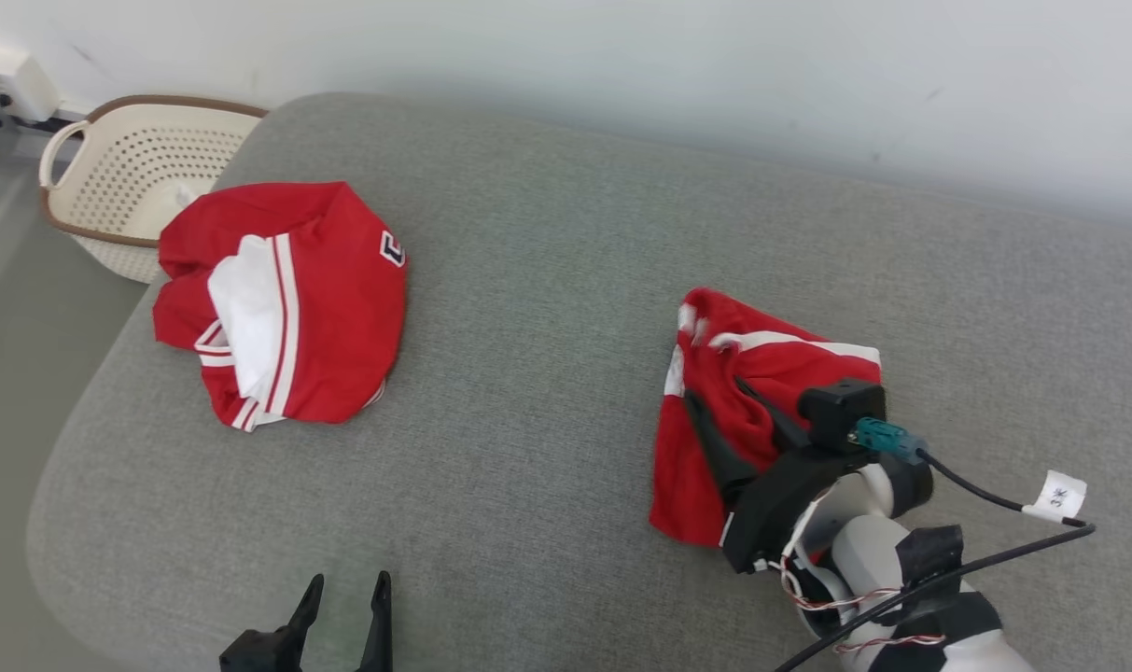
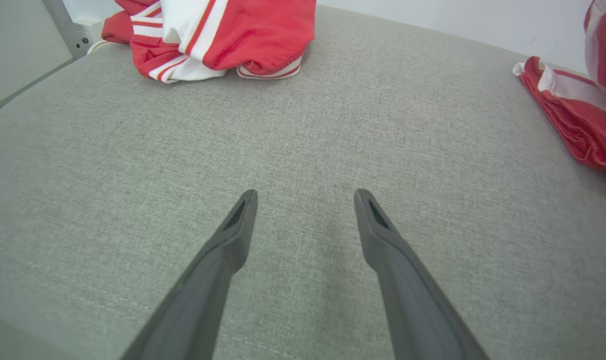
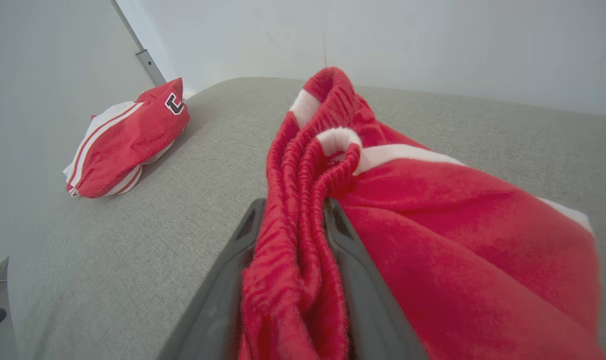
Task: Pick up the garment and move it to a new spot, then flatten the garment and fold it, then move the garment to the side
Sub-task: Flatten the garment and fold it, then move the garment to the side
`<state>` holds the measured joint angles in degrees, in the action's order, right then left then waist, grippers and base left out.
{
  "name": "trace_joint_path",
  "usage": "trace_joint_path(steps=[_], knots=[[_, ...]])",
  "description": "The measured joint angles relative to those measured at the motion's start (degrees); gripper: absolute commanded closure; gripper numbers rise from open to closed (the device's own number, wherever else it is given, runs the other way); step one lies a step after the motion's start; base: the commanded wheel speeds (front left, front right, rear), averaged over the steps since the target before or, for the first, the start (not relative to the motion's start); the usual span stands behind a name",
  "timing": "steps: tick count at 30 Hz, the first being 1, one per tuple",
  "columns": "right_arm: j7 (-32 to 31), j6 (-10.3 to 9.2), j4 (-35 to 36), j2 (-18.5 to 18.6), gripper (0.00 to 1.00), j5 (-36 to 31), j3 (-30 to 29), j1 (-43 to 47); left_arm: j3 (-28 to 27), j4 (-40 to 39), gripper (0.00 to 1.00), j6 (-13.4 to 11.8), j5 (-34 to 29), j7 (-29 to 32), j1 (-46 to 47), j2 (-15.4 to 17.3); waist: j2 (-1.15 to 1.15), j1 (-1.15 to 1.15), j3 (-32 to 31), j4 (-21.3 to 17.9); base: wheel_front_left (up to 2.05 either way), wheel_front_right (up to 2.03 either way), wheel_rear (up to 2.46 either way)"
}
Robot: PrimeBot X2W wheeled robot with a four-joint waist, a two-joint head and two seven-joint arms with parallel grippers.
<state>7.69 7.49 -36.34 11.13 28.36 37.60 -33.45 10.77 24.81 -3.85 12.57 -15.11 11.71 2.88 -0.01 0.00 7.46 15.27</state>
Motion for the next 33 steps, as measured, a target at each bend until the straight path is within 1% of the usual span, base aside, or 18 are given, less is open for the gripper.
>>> trace_joint_path(steps=[4,7,9,12,16,18,23,27,33], knots=[[2.82,0.00,-0.57,-2.13,0.00,1.76,0.70,-0.93,-0.85,-0.36,0.00,-0.30,0.01,0.00,-1.01,0.02,0.00,0.00,-0.27,1.25,0.00,0.00,0.00],[5.02,0.00,0.35,-2.12,0.00,3.33,0.14,-1.36,-1.10,-0.77,0.00,-0.70,0.12,0.00,-1.27,0.04,0.00,0.00,-0.50,0.77,0.00,0.00,0.00],[6.03,0.00,0.67,-1.38,0.00,3.48,-1.36,-1.49,-1.04,-1.07,0.00,-0.74,0.21,0.00,-1.26,-0.01,0.00,-0.01,-0.62,0.15,0.00,0.00,0.00],[6.78,0.00,-0.07,0.38,0.00,3.49,-5.47,-1.48,-0.76,-1.42,0.00,-0.73,0.29,0.00,-1.20,0.02,0.00,-0.01,-0.72,-0.91,0.00,0.00,0.00],[7.06,0.00,-2.55,2.83,0.00,3.13,-9.96,-0.33,-0.07,-1.70,0.00,-0.75,0.51,0.00,-0.93,0.00,0.00,-0.01,-0.54,-2.07,0.00,0.00,0.00],[7.22,0.00,-4.60,3.15,0.00,2.70,-11.76,1.41,0.27,-1.94,0.00,-0.77,0.54,0.00,-0.82,0.00,0.00,-0.01,-0.10,-2.43,0.00,0.00,0.00],[7.28,0.00,-7.21,2.89,0.00,1.88,-11.84,2.48,0.73,-2.49,0.00,-0.86,1.10,0.00,0.01,0.00,0.00,-0.01,0.95,-2.22,0.00,0.00,0.00],[7.28,0.00,-9.70,1.93,0.00,1.98,-12.43,2.64,0.75,-2.67,0.00,-1.24,1.12,0.00,0.13,0.01,0.00,-0.01,1.50,-1.33,0.00,0.00,0.00],[7.19,-0.01,-12.61,0.73,0.00,3.50,-11.57,2.31,0.49,-2.91,0.00,-1.27,1.46,0.00,0.12,0.01,0.00,-0.01,2.07,0.13,0.00,0.00,0.00]])
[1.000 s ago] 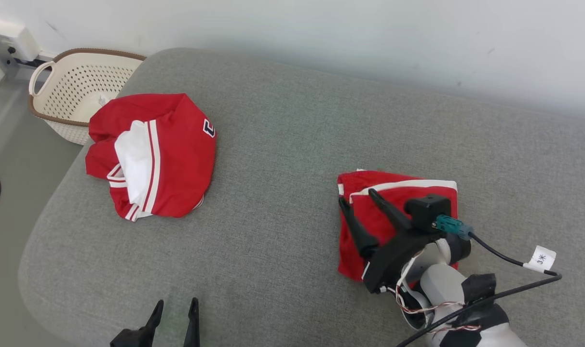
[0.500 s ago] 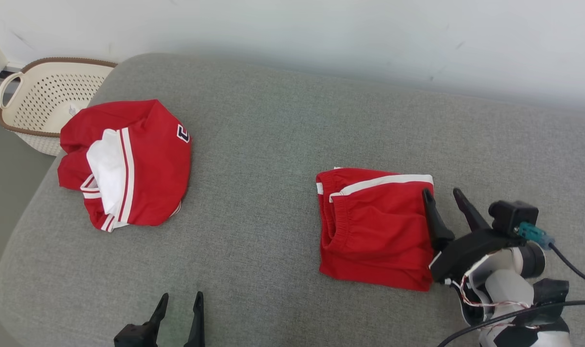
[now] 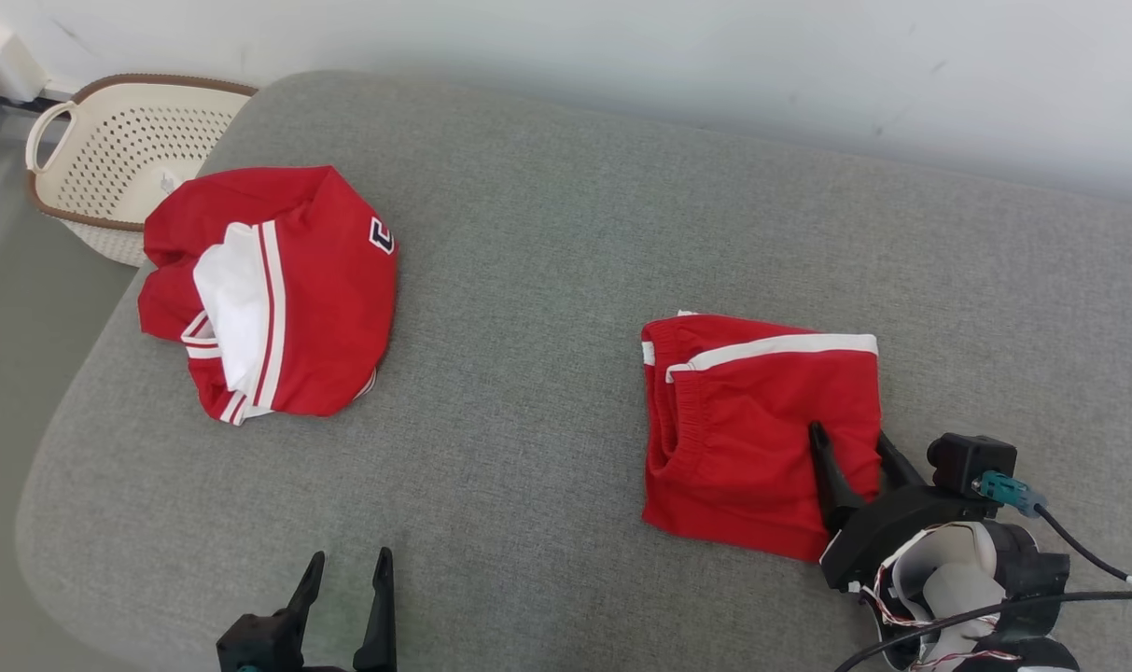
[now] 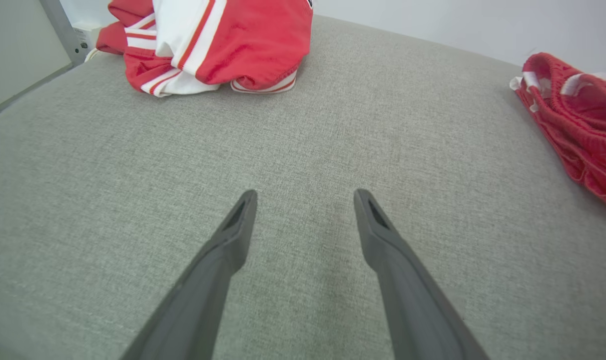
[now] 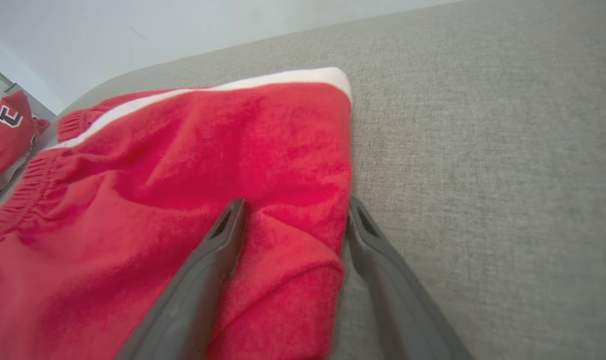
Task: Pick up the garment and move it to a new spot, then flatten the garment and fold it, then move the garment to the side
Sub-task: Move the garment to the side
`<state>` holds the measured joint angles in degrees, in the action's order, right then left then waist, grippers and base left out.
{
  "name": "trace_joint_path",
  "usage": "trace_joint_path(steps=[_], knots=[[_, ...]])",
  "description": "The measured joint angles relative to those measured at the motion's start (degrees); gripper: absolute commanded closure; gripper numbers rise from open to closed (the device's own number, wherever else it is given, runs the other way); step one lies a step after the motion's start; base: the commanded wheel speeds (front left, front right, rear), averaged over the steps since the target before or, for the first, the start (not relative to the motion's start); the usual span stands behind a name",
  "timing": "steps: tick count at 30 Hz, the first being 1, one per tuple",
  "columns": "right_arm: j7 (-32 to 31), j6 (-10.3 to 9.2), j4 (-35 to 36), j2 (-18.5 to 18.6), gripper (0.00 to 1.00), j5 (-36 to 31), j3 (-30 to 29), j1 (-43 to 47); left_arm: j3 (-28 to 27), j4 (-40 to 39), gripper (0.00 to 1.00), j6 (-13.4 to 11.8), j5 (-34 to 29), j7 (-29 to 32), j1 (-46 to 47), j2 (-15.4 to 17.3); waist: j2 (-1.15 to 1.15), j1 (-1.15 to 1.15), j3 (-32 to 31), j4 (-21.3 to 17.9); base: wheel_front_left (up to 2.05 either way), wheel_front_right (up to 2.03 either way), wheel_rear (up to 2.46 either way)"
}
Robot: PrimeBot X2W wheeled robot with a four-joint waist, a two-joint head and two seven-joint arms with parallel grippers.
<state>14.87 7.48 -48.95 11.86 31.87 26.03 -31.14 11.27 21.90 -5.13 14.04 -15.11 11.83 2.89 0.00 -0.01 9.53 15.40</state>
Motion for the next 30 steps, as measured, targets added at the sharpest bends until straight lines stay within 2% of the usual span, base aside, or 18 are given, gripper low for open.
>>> trace_joint_path(steps=[1,3,4,9,16,23,30], knots=[[0.00,0.00,0.00,0.00,0.20,0.00,0.00,0.00,0.00,0.00,0.00,0.00,0.00,0.00,0.00,0.00,0.00,0.00,0.00,0.00,0.00,0.00,0.00],[-0.07,0.00,-0.54,-0.02,0.71,0.32,0.64,-0.19,-0.01,-0.11,0.00,0.00,0.01,0.00,-0.04,0.00,0.00,0.00,0.06,0.30,0.00,0.00,0.00],[-0.05,0.00,-0.67,-0.02,1.00,0.41,0.97,-0.31,0.03,-0.20,0.00,-0.01,0.00,0.00,-0.05,-0.01,0.00,0.00,0.02,0.39,0.00,0.00,0.00],[-0.01,0.00,-0.65,0.45,1.00,-1.26,1.70,-0.95,0.14,-0.93,0.00,-0.09,-0.20,0.00,-0.12,0.00,0.00,0.01,-0.76,0.04,0.00,0.00,0.00],[0.11,0.00,0.68,0.52,1.00,-2.97,-1.29,0.11,-0.74,-2.05,0.00,-0.53,-2.08,0.00,-1.29,-0.02,0.00,0.00,-2.48,-2.64,0.00,0.00,0.00],[0.11,0.00,1.72,0.10,1.00,-4.87,-4.53,2.79,-1.75,-2.59,0.00,-0.01,-3.91,0.00,-1.27,-0.02,0.00,0.00,-3.72,-7.49,0.00,0.00,0.00],[0.11,0.00,2.15,-0.38,1.00,-6.17,-5.92,3.71,-1.98,-2.92,0.00,0.55,-4.68,0.00,-1.16,0.01,0.00,0.01,-4.32,-14.00,0.00,0.00,0.00]])
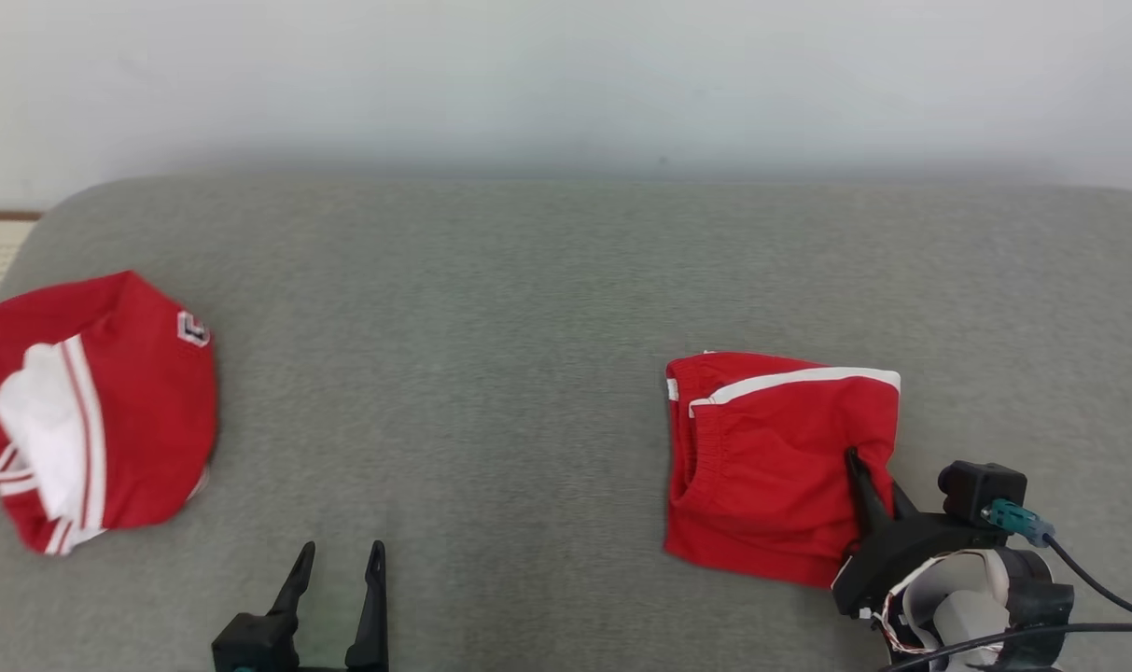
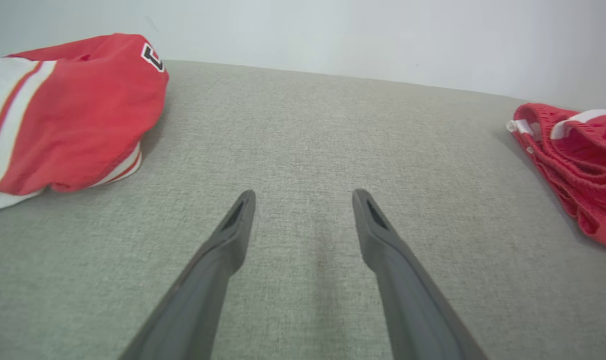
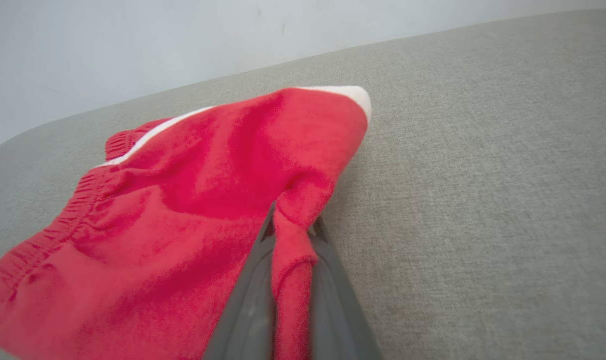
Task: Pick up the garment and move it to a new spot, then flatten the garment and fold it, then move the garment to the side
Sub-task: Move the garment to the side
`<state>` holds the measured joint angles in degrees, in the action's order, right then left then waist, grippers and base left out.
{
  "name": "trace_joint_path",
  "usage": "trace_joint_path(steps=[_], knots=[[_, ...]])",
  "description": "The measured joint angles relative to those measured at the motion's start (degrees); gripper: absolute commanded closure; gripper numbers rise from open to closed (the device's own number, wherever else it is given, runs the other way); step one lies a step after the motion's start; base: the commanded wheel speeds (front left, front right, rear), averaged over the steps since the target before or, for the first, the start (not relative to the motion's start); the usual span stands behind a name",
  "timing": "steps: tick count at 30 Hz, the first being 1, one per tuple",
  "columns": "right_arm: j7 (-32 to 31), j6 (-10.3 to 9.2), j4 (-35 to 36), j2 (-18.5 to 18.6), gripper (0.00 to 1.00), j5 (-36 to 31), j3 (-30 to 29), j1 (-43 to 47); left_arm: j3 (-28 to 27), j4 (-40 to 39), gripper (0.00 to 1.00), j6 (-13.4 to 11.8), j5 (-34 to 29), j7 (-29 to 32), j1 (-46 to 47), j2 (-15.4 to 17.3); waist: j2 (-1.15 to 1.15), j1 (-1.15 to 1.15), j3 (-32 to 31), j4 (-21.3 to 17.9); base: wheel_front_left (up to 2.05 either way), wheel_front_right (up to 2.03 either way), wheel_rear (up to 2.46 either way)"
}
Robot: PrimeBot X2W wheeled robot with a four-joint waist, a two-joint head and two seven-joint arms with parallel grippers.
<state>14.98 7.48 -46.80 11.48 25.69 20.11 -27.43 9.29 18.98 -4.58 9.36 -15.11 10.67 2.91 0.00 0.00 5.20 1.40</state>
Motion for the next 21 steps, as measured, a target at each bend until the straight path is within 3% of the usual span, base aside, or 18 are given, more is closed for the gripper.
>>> trace_joint_path(steps=[21], knots=[[0.01,0.00,1.97,-2.49,1.00,1.43,0.18,-0.16,0.47,-3.43,0.00,2.22,-3.56,0.00,5.21,-0.05,0.00,0.00,2.85,-19.82,0.00,0.00,0.00]])
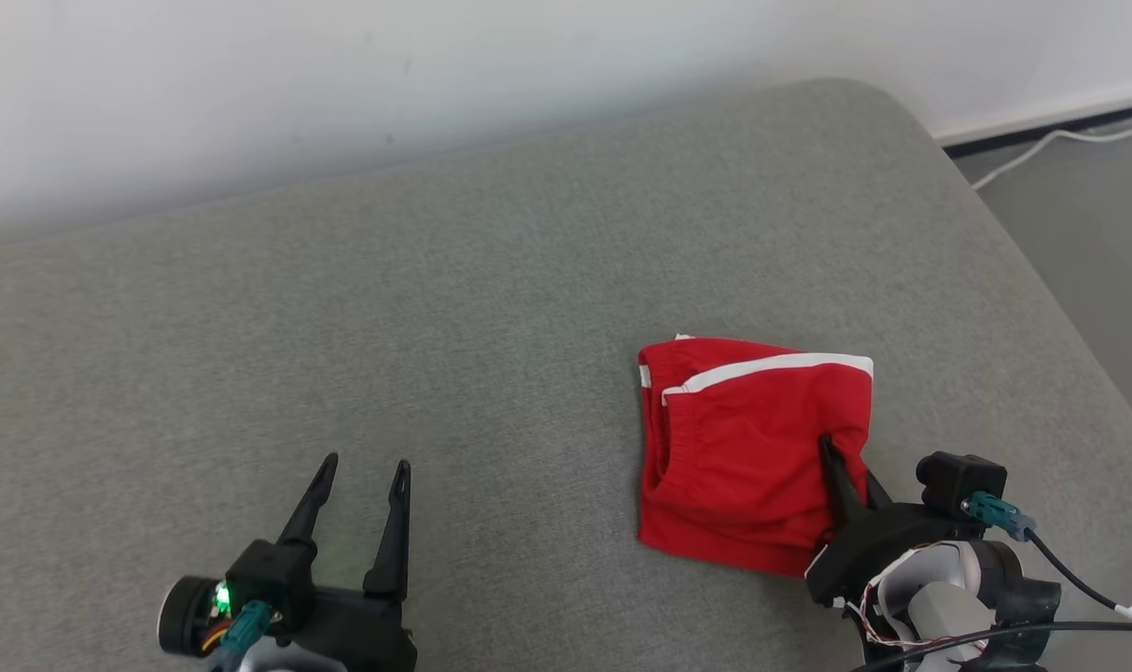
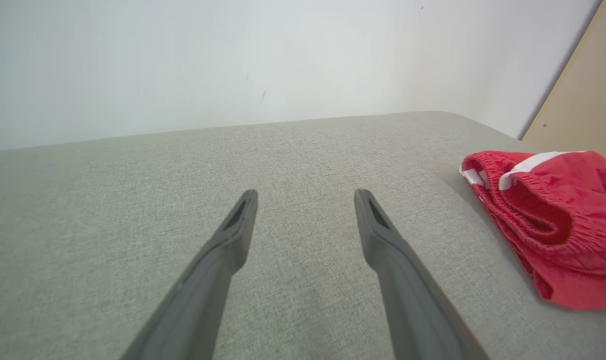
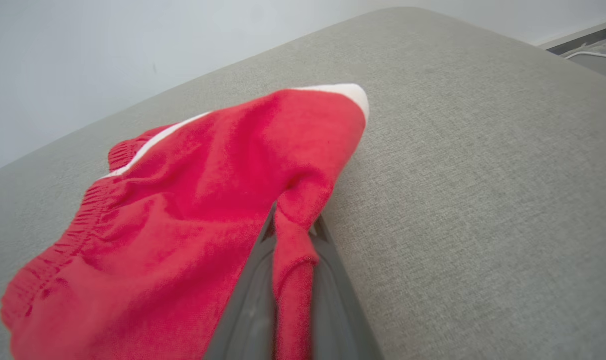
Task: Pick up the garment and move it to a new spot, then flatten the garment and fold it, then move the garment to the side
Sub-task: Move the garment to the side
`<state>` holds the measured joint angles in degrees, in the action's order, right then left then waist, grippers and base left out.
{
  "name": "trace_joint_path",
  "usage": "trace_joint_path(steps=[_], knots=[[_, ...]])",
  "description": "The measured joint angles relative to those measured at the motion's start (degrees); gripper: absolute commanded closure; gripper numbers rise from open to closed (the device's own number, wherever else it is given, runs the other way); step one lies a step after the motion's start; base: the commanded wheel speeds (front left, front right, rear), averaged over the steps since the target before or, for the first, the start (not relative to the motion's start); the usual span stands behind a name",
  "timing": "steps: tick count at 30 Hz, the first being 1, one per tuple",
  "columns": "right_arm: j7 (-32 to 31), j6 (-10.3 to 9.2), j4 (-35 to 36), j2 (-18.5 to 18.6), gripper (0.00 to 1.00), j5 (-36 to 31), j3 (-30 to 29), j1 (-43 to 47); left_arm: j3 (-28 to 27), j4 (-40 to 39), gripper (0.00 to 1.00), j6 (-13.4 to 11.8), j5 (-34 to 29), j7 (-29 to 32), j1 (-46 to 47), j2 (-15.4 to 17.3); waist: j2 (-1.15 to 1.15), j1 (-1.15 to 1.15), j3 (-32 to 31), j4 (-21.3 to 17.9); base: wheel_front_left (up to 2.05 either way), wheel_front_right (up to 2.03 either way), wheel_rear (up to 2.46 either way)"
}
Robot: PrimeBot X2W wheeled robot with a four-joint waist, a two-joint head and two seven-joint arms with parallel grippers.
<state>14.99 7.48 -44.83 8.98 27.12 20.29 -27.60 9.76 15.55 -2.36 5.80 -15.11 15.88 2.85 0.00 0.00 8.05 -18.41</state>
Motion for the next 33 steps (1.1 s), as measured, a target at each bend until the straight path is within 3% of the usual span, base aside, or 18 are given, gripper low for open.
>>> trace_joint_path(steps=[10,20,27,33], knots=[[-0.01,0.00,0.37,0.42,1.00,-1.16,1.09,-5.30,2.03,-1.71,0.00,0.82,-1.08,0.00,2.27,0.00,0.00,0.00,5.31,-2.93,0.00,0.00,0.00],[-0.01,0.00,-8.29,8.91,1.00,-9.10,0.43,-20.46,3.69,-2.61,0.00,1.32,-2.69,0.01,4.41,0.00,0.00,0.01,9.22,0.25,0.00,0.00,0.00],[0.00,0.00,-16.86,15.47,1.00,-15.06,-4.86,-29.17,4.10,-4.15,0.00,1.52,-4.16,0.01,5.74,0.01,0.00,0.01,12.32,4.28,0.00,0.00,0.00],[0.00,0.00,-21.92,19.01,1.00,-20.13,-9.62,-33.12,4.55,-4.66,0.00,1.51,-4.54,0.00,6.70,0.02,-0.01,0.00,14.71,6.89,0.00,0.00,0.00]])
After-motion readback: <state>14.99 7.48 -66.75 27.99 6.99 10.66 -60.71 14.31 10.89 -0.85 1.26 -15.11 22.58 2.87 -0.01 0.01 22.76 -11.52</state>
